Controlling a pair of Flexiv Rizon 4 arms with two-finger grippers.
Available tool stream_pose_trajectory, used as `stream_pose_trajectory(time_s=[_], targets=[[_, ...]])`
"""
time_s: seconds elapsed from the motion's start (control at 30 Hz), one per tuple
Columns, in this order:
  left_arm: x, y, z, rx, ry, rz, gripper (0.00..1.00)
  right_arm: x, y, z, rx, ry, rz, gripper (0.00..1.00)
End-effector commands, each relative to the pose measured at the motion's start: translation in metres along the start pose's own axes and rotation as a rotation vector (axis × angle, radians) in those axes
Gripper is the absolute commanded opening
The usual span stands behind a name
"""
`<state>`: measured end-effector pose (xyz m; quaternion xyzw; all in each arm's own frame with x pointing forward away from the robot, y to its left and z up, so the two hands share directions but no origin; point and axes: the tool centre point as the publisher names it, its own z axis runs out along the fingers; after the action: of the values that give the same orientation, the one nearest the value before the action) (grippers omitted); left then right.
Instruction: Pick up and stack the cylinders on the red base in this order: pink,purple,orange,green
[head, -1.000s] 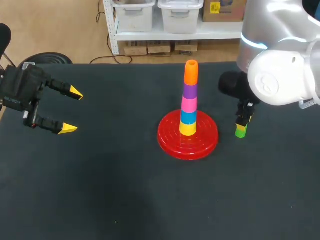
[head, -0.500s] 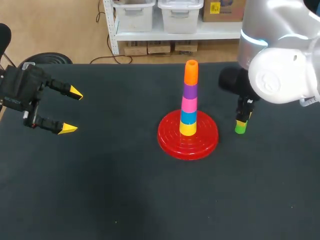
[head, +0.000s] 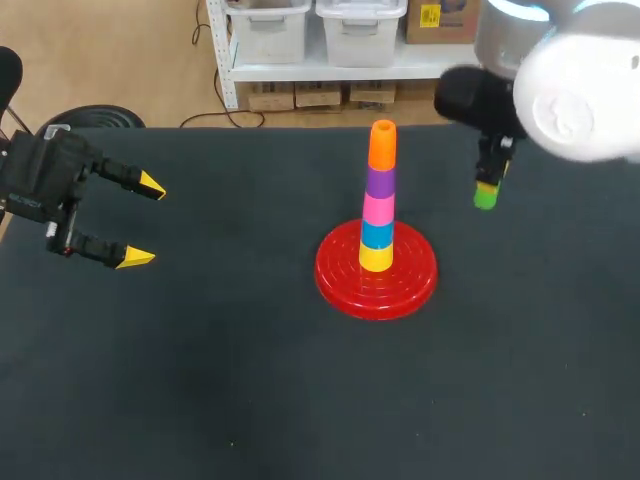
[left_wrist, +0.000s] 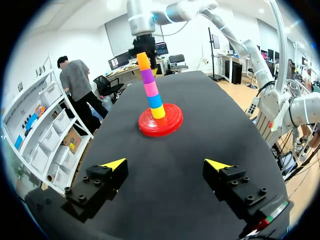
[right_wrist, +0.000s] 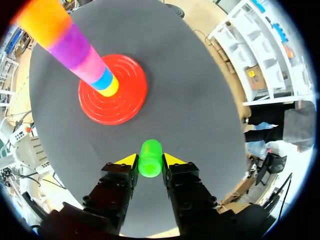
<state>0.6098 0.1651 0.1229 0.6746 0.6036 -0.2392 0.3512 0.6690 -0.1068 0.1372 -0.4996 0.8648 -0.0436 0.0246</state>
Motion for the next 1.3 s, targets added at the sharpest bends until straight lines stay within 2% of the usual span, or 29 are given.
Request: stream_pose_trajectory(time_s=[0.03, 0.2, 0.33, 0.57, 0.83, 1.03, 1.3], targets=[[0.001, 0.0, 0.0, -0.001, -0.003, 0.003, 1.0, -0.009, -0.005, -0.051, 0.019, 0.024, -0.007, 0.0], [0.001, 0.0, 0.0, -0.001, -0.003, 0.003, 1.0, -0.024, -0.007, -0.097, 0.027, -0.011, -0.029, 0.0], [0.001, 0.0, 0.0, -0.001, -0.003, 0.003, 1.0, -0.044, 0.0, -0.129, 0.041, -0.038, -0.074, 0.0], [0.001, 0.0, 0.0, -0.001, -0.003, 0.003, 1.0, -0.081, 0.013, -0.159, 0.058, -0.02, -0.166, 0.0], [0.001, 0.0, 0.0, -0.001, -0.003, 0.003, 1.0, -0.095, 0.028, -0.17, 0.023, -0.008, -0.204, 0.0], [0.001, 0.0, 0.0, -0.001, -0.003, 0.003, 1.0, -0.104, 0.04, -0.164, -0.028, 0.005, -0.239, 0.0], [0.001, 0.0, 0.0, -0.001, -0.003, 0.003, 1.0, -0.114, 0.045, -0.153, -0.052, 0.024, -0.259, 0.0]])
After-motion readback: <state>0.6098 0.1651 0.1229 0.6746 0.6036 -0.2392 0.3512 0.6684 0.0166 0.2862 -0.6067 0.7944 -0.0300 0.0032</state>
